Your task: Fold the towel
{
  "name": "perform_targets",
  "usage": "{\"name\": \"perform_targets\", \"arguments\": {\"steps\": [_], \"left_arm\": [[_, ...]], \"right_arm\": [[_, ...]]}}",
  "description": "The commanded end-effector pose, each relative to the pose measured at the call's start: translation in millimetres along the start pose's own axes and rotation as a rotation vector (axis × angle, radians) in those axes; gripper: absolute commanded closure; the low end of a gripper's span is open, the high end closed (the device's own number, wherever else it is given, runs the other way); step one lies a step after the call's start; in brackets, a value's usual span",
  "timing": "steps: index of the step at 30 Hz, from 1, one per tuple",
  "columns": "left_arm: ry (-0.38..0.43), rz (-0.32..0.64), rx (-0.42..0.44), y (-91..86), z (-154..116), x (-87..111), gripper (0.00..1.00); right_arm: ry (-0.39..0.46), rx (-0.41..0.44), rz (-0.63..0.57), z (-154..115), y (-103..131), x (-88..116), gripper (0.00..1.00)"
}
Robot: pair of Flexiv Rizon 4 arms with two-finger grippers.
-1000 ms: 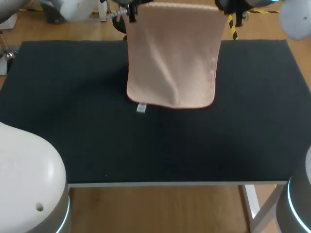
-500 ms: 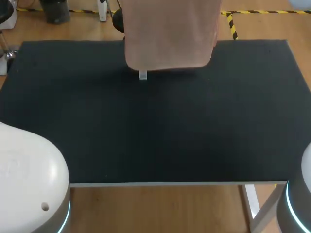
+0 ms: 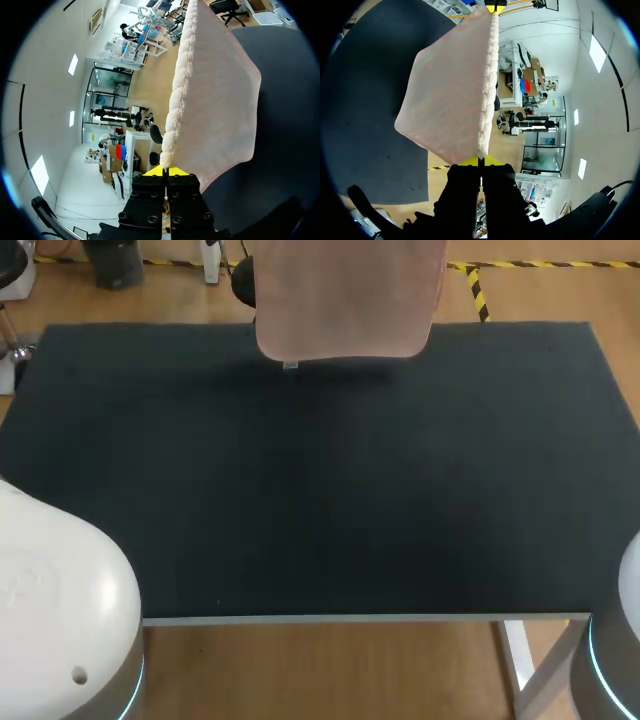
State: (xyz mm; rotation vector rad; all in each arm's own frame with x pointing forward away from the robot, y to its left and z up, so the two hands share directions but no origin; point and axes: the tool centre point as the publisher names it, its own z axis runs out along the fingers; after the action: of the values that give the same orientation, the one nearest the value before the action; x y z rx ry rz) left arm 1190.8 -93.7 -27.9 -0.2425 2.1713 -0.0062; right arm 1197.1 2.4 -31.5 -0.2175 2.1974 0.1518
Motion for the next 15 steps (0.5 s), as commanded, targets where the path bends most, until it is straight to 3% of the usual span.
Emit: {"name": "perform_targets", "arguments": {"steps": [1,7,15], "left_arm": [[0.024,0.01,0.001,-6.2,17,1.2,1.0],[0.071,0.011,0.01,1.1,18,25.0,1.0],[0.151,0.01,0.043,10.1,-4,81.3,1.0]], "right_arm": [[0.004,0.001,-0.007,4,0,-1,1.0],[0.024,-0.01,-0.012,0,-1,18,1.0],[0.084,-0.05,-0.002,-19,4,64,1.0]]}}
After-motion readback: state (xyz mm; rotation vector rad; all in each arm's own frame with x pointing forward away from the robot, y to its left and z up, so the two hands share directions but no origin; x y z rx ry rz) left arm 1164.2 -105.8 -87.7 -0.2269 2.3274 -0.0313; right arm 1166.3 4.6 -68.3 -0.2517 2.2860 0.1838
